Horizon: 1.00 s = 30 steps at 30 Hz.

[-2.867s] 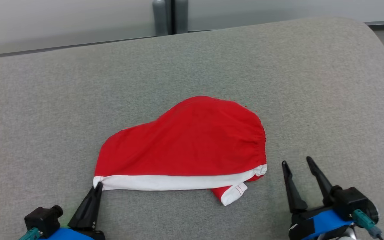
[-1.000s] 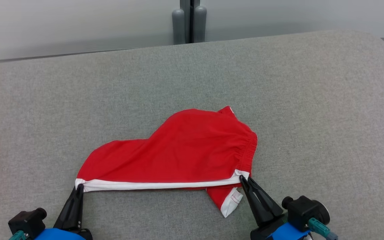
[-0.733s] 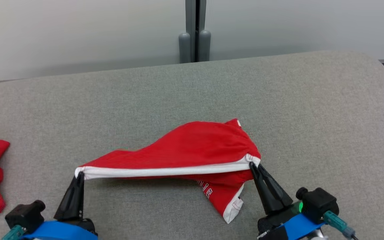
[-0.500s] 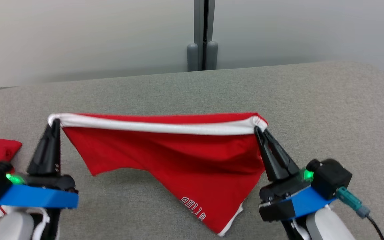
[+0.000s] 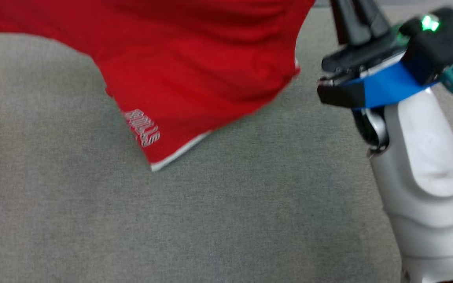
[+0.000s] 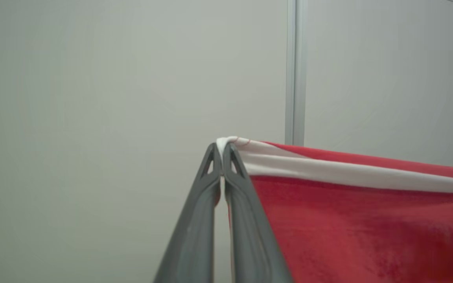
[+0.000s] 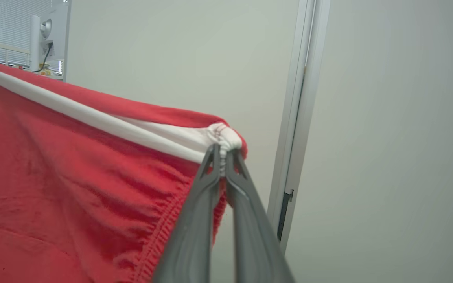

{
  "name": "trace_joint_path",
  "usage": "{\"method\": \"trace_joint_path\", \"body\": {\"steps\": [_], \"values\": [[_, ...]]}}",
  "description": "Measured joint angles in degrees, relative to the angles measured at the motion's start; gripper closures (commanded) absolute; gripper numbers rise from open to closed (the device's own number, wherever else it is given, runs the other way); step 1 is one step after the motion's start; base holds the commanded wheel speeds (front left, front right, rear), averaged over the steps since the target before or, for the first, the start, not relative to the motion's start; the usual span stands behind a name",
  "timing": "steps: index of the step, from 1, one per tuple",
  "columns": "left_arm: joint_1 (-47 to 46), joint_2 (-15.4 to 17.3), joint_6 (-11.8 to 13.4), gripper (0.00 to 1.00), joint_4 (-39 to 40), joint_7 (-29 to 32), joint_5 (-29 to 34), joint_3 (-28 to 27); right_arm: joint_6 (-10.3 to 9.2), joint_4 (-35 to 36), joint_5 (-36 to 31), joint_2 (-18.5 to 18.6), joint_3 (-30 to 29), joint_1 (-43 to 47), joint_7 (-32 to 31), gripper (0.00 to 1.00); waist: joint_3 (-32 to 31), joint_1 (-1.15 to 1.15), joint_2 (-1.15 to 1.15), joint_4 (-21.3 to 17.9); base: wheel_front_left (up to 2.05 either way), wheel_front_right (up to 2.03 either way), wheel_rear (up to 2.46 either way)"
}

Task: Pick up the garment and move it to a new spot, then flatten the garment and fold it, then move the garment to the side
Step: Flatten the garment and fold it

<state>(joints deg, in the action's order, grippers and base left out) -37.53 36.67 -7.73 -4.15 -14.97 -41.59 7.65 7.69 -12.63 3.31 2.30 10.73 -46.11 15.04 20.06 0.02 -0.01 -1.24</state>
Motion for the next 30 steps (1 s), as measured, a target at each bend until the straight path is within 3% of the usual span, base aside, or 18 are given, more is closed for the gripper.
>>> {"method": "trace_joint_path", "body": {"steps": [6,11,23,30], "values": [[-6.58,-0.65,-0.36,1.0,1.14,0.09,-1.58,-2.92,0.29,-2.33,-7.46,-0.3,-3.92,-10.22,0.12,1.0,5.45,0.0,0.0,3.09,0.0,0.0,0.0],[-2.57,-2.75,-0.35,1.0,3.15,0.08,-1.86,-2.72,0.32,-2.37,-9.34,-0.11,-5.75,-9.84,0.15,1.0,7.39,-0.01,0.0,5.59,0.0,0.0,0.0],[25.37,-11.01,0.12,1.0,-8.94,-0.01,-2.23,7.25,-0.12,-4.38,-5.06,0.24,-1.46,20.9,0.08,1.0,1.16,-0.03,0.0,6.1,0.0,0.0,0.0],[34.32,-15.77,0.1,1.0,-14.0,-0.01,-0.35,7.66,-0.11,-4.08,0.31,0.19,-1.7,35.15,0.0,1.0,-6.36,-0.04,0.02,6.59,0.0,0.0,0.0]]}}
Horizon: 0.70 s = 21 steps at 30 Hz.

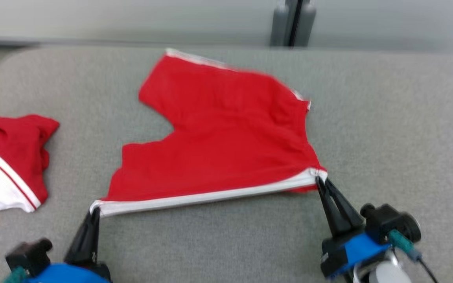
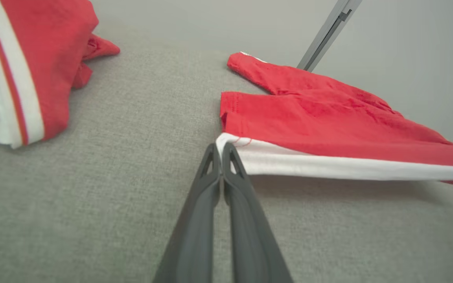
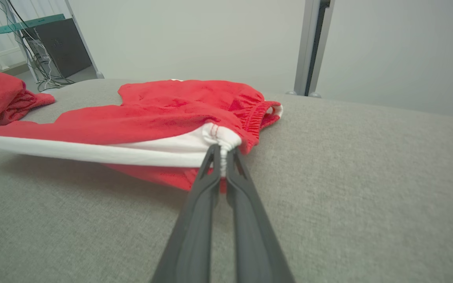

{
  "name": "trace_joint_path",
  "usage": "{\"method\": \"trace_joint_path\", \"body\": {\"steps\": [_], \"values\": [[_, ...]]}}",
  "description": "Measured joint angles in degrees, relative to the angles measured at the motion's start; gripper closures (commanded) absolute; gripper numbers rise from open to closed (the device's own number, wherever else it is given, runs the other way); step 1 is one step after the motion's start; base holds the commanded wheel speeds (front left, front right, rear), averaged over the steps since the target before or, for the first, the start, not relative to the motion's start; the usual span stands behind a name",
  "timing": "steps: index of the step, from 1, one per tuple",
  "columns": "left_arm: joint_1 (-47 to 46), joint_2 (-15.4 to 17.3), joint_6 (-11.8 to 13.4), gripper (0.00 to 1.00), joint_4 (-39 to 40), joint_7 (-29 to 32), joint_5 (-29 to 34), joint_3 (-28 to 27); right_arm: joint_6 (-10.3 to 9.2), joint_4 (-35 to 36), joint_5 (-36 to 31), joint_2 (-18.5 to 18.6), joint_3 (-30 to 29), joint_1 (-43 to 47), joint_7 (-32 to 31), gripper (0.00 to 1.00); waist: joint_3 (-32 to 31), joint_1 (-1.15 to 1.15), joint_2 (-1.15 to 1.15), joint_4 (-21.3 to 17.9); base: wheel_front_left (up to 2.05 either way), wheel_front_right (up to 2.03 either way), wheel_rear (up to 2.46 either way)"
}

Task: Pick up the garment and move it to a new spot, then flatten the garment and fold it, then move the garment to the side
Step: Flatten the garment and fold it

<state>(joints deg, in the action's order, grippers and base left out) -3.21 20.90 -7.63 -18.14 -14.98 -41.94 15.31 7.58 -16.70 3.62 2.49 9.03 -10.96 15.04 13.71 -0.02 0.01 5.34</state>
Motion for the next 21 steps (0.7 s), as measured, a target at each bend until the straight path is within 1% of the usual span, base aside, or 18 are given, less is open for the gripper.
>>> {"method": "trace_joint_path", "body": {"steps": [5,9,13,15,17,21], "values": [[4.89,-2.59,-0.24,1.0,-3.58,0.01,2.46,-1.31,0.1,-0.74,3.08,-0.13,-0.05,7.26,-0.07,1.0,-5.4,0.0,0.01,-0.78,0.0,0.0,0.0],[8.62,-3.99,-0.33,1.0,-4.82,0.02,4.95,-1.91,0.33,-1.37,5.5,-0.22,-0.32,12.54,-0.09,1.0,-9.33,0.0,0.01,-1.61,0.0,0.0,0.0],[11.07,-5.14,-0.35,1.0,-4.42,0.03,6.39,-3.7,0.34,-0.87,6.17,-0.34,-0.05,16.11,-0.09,1.0,-11.01,-0.01,0.01,-3.08,0.0,0.0,0.0],[10.67,-5.1,-0.34,1.0,-3.36,0.02,6.69,-3.87,0.33,-0.18,6.24,-0.31,-0.01,15.99,-0.09,1.0,-10.36,0.0,0.01,-3.73,0.0,0.0,0.0],[8.93,-4.38,-0.32,1.0,-1.75,0.02,6.69,-3.6,0.32,0.94,6.92,-0.22,0.07,15.0,-0.08,1.0,-8.95,0.02,0.01,-4.24,0.0,0.0,0.0],[2.31,-0.94,-0.16,1.0,2.05,0.01,5.52,-2.61,0.24,3.25,9.03,-0.04,0.88,9.92,-0.05,1.0,-4.79,0.03,0.01,-5.73,0.0,0.0,0.0]]}}
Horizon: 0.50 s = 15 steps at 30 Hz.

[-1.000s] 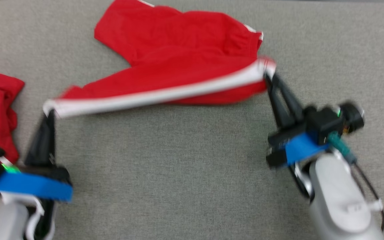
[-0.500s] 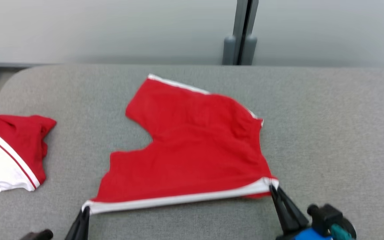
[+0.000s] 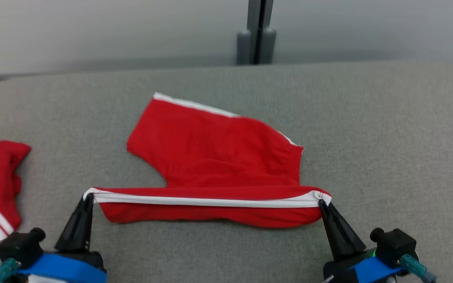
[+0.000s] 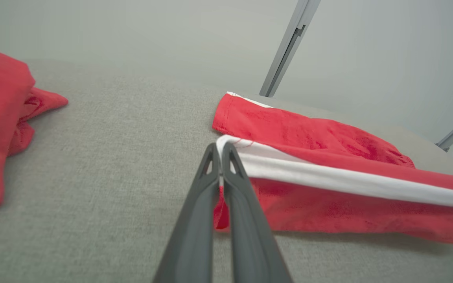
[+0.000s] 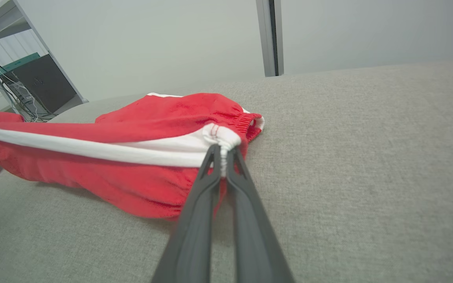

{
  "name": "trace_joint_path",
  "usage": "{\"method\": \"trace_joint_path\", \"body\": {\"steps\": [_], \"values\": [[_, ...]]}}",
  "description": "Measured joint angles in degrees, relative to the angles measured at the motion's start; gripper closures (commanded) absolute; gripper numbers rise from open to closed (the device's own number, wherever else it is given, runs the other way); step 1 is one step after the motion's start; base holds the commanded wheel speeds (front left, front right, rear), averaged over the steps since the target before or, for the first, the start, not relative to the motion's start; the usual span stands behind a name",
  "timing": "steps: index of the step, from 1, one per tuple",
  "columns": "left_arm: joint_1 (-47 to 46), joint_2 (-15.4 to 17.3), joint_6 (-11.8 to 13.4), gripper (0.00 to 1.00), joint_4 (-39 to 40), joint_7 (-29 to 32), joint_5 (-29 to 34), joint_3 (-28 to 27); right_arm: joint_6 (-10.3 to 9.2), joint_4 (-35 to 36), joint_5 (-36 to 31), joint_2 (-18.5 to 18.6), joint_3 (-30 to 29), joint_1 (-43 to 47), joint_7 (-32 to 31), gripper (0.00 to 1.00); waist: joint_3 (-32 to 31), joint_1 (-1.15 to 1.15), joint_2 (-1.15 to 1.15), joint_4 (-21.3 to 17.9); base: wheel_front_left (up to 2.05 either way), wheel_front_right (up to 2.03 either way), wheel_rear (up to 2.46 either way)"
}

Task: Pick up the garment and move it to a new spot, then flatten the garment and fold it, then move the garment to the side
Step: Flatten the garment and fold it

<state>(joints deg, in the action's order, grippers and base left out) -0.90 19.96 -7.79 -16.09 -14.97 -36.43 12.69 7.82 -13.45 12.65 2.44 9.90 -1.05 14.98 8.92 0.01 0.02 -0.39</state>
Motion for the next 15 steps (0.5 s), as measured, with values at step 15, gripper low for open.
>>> {"method": "trace_joint_path", "body": {"steps": [15], "values": [[-23.83,12.87,0.19,1.0,4.6,-0.02,-5.01,2.38,-0.26,5.1,6.73,0.15,5.71,-17.06,0.03,1.0,19.04,0.01,-0.03,-6.36,0.0,0.0,0.0]]}}
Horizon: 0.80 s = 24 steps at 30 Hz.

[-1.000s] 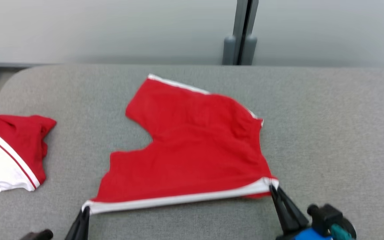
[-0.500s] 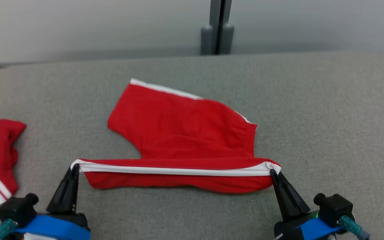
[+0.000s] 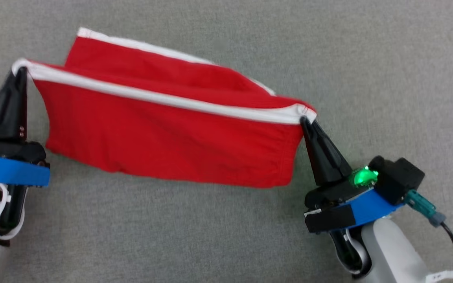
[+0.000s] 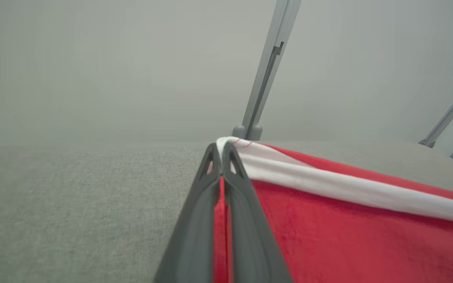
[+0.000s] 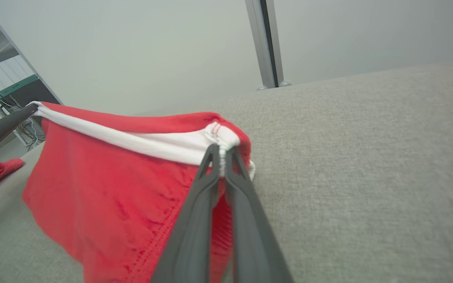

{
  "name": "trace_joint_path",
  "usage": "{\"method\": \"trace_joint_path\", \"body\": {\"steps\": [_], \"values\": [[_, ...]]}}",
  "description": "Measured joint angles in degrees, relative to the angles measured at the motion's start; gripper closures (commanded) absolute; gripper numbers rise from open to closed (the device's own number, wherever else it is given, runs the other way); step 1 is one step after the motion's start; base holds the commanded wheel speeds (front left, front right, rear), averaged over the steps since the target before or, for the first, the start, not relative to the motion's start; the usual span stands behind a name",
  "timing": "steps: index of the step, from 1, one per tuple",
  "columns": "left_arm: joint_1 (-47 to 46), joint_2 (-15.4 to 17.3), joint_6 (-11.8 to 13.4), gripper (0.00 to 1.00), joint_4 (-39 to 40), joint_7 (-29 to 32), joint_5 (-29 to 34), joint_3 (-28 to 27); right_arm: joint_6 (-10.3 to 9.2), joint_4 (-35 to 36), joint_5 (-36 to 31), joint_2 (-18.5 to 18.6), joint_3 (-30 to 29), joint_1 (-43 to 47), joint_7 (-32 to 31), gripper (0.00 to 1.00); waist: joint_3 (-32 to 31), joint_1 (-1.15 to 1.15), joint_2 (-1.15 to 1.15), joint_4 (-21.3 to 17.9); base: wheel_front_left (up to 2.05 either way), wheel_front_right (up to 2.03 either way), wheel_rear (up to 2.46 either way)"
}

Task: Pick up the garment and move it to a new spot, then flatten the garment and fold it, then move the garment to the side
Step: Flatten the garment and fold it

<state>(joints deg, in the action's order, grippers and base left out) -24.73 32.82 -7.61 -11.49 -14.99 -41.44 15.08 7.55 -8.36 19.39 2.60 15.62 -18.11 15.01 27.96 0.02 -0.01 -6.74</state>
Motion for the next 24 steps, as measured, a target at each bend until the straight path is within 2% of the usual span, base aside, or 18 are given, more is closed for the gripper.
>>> {"method": "trace_joint_path", "body": {"steps": [10,16,24], "values": [[-7.16,2.08,0.01,1.0,2.67,0.0,-1.34,3.25,-0.05,2.61,1.92,0.09,-1.23,-4.67,0.01,1.0,7.48,0.0,-0.01,-0.12,0.0,0.0,0.0],[-10.47,2.18,0.02,1.0,4.76,-0.01,-1.82,6.06,-0.07,3.43,2.56,0.1,-0.77,-6.48,0.01,1.0,8.31,-0.02,0.0,-0.4,0.0,0.0,0.0],[-11.83,2.89,0.02,1.0,0.45,0.0,-1.04,6.65,-0.07,3.19,2.98,0.1,-0.77,-6.56,0.01,1.0,8.32,-0.02,0.0,-2.11,0.0,0.0,0.0]]}}
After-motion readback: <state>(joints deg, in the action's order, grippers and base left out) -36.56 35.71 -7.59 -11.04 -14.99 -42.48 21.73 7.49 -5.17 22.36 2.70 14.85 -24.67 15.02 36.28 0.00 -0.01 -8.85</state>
